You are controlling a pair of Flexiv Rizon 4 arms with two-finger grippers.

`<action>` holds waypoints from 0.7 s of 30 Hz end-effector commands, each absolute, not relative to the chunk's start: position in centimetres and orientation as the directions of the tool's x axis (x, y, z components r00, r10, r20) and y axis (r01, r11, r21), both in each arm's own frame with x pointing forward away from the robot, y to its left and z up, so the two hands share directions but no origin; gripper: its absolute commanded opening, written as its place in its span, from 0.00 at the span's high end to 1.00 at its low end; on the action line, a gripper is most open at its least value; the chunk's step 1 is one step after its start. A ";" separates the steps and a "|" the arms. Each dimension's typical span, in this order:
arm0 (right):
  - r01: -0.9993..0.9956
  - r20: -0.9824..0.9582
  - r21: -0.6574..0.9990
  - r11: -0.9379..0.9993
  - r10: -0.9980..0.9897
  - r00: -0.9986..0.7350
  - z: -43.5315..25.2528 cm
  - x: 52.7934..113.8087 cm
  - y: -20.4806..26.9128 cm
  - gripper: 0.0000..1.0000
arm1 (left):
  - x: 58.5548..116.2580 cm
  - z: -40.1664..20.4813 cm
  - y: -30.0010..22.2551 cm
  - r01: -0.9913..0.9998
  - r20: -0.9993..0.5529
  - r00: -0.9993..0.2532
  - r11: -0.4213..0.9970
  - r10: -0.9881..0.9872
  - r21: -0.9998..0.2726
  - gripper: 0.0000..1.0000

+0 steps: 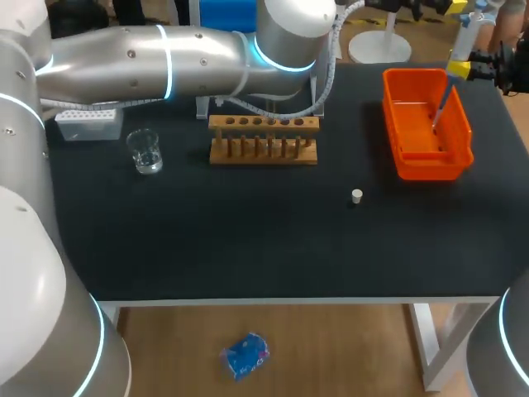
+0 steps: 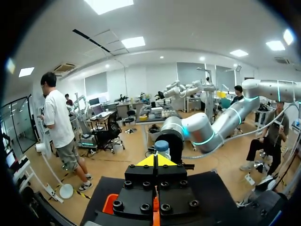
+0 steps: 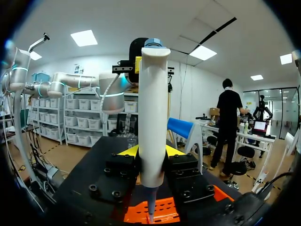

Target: Invert the test tube, pick up the pipette, mount the tip to pipette, aspirate from beaker and dispense into the tube, eject the tip, return the pipette, and cap with the stopper.

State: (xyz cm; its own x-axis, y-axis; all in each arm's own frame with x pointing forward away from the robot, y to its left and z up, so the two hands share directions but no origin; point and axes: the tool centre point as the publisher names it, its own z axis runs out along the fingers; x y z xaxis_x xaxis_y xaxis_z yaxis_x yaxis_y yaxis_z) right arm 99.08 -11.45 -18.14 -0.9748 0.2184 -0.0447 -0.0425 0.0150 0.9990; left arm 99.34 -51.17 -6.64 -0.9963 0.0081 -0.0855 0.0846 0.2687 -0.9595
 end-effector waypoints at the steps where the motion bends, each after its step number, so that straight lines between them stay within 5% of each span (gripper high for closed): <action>1: -0.043 -0.045 0.999 0.015 0.215 -0.976 -18.1 99.1 -11.6 1.00 | 99.5 -6.8 -51.4 0.086 -0.086 -0.996 0.260 0.009 -0.962 1.00; 21: -0.043 -0.045 0.999 0.015 0.215 -0.976 -18.1 99.1 -11.6 1.00 | 99.4 -7.2 -51.4 0.063 -0.066 -0.998 0.254 -0.001 -0.965 1.00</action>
